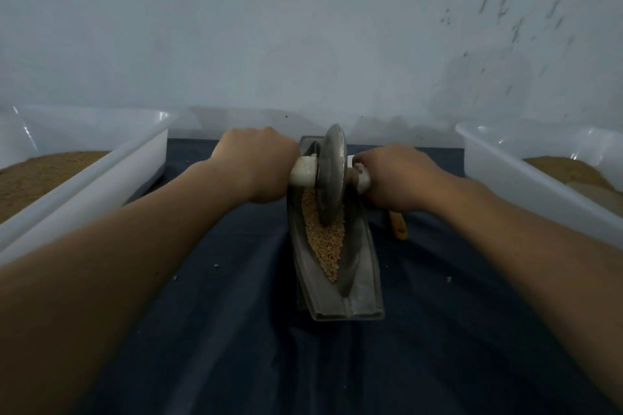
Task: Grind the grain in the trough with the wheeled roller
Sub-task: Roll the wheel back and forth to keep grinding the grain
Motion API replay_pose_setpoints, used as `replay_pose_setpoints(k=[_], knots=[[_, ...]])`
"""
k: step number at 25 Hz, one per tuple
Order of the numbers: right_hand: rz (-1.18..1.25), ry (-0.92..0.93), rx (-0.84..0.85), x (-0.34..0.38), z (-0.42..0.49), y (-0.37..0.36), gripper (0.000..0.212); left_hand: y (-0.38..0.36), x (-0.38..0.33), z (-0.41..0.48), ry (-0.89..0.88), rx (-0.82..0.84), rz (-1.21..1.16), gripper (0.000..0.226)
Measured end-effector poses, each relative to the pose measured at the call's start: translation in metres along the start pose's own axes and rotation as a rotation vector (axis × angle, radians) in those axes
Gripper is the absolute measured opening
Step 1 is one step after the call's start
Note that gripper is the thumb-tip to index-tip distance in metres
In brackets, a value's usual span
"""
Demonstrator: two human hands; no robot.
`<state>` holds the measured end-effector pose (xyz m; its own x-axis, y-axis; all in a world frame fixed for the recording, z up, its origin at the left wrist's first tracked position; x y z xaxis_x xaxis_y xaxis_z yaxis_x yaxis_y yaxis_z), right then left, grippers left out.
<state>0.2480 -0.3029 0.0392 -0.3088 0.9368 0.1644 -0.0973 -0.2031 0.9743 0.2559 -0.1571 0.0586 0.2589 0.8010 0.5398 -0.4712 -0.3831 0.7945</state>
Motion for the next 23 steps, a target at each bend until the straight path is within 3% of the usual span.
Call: replay_pose_setpoints(k=[3,7,11,15,20,23], knots=[[-0.062,0.010,0.014,0.006,-0.026,0.010,0.019,-0.002,0.000,-0.031,-0.063,0.092,-0.116,0.019],[-0.242,0.164,-0.182,0.021,-0.070,0.031,0.024,-0.019,0.011,-0.075,-0.054,0.291,-0.263,0.024],[-0.177,-0.003,-0.134,0.002,-0.047,0.019,0.013,-0.017,0.014,-0.058,0.055,0.157,-0.153,0.016],[-0.208,-0.064,-0.265,-0.010,0.005,0.016,0.017,-0.025,0.021,-0.014,0.169,0.047,-0.068,0.015],[-0.183,-0.077,-0.277,-0.010,0.007,0.017,0.009,-0.021,0.019,0.000,0.118,0.092,-0.071,0.018],[-0.178,-0.049,-0.153,0.002,-0.025,0.019,0.012,-0.015,0.010,-0.029,0.003,0.197,-0.169,0.019]])
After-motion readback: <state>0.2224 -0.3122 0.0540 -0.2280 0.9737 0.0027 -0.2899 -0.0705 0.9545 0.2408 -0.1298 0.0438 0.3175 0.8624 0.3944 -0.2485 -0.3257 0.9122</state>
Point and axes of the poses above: each hand's wrist, its own z-axis towards the middle knuckle, its own y-axis out of the back of the hand, x = y × z, the point moved 10 cm from there along z, towards the middle knuckle, and after that the axes turned 13 degrees about z, right-handed, at the moved point
